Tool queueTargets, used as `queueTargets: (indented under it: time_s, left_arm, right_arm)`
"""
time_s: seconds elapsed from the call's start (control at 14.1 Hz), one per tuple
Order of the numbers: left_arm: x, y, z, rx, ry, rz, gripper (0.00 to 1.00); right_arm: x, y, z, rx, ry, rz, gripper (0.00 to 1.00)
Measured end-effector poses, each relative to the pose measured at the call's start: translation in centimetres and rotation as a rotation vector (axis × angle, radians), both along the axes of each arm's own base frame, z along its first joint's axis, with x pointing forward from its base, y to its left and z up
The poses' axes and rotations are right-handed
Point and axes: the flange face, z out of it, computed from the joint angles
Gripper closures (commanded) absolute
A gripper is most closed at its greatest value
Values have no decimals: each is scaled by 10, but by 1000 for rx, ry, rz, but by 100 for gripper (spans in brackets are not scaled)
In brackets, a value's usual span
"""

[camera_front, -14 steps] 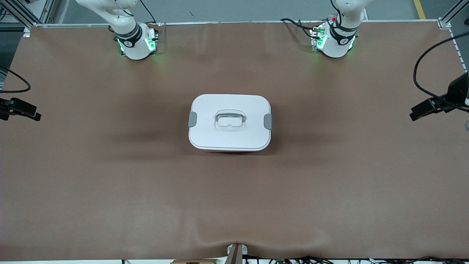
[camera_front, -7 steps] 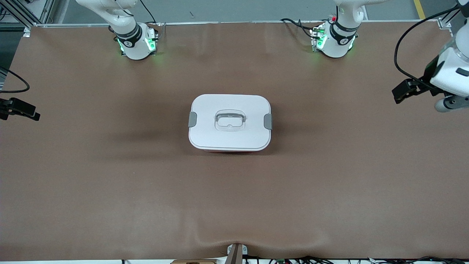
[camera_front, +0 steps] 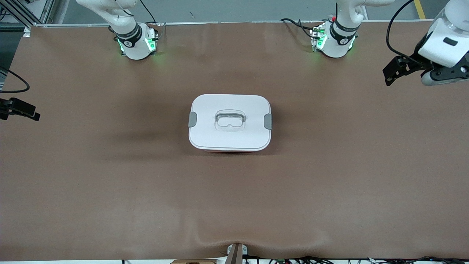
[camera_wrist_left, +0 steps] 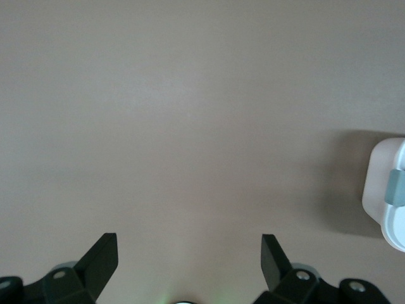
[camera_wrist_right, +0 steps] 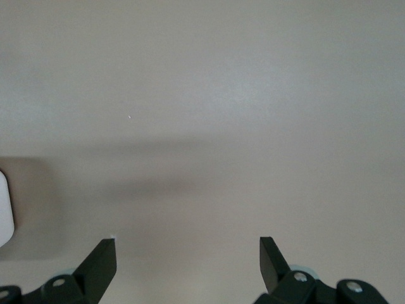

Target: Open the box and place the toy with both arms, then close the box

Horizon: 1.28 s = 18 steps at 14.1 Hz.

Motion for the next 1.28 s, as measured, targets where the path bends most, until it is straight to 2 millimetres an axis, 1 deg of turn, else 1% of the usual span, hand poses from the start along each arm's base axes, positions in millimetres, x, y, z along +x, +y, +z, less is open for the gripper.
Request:
queueTargets:
  time_s: [0.07,0.21,0.28,0.57,0.64,0.78,0.99,1.28]
  left_arm:
    - [-2,1,0,-5,-2,-11,0]
    - [0,2,-5,-8,-3,-47,0]
    - [2,5,-10,-11,-7,-65,0]
    - [13,28,-30,-85,21,-79,0]
    - [16,31,-34,-91,26,-74,0]
    - [23,30,-39,-93,28,-74,0]
    - [33,29,-39,-92,23,-74,0]
    - [35,29,-35,-90,16,-74,0]
  right_arm:
    - [0,0,0,0,0,0,0]
    - [0,0,0,0,0,0,0]
    - [0,0,0,1,0,1,0]
    - [0,0,0,1,0,1,0]
    - [0,0,0,1,0,2,0]
    - [0,0,0,1,0,2,0]
    - [0,0,0,1,0,1,0]
    - [0,0,0,1,0,1,0]
